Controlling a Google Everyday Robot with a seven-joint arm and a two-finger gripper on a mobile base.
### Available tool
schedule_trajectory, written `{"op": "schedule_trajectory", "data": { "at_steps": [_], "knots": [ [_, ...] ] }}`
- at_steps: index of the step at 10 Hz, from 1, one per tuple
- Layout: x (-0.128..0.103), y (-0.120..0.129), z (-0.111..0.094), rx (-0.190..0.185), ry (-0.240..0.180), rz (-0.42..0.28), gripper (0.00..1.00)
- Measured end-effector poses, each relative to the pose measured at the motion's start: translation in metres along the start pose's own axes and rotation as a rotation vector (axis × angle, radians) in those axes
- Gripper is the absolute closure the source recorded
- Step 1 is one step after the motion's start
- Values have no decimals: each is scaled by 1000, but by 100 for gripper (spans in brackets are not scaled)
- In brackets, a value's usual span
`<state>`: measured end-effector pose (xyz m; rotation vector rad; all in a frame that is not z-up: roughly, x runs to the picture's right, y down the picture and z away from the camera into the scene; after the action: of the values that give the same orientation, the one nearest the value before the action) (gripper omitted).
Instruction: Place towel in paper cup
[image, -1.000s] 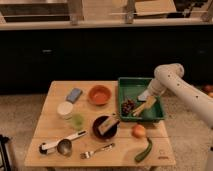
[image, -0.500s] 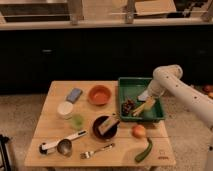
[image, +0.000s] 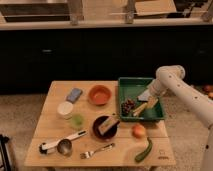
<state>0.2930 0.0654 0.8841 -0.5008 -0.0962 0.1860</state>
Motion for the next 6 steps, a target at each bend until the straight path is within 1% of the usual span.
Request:
{"op": "schedule_trajectory", "data": {
  "at_steps": [1, 3, 4, 6],
  "knots": [
    [2, -4, 2, -2, 0, -33, 20],
    [8, -11, 11, -21, 5, -98, 20],
    [13, -14, 16, -35, 11, -129, 20],
    [20, -21, 25, -48, 24, -180, 20]
  ]
}}
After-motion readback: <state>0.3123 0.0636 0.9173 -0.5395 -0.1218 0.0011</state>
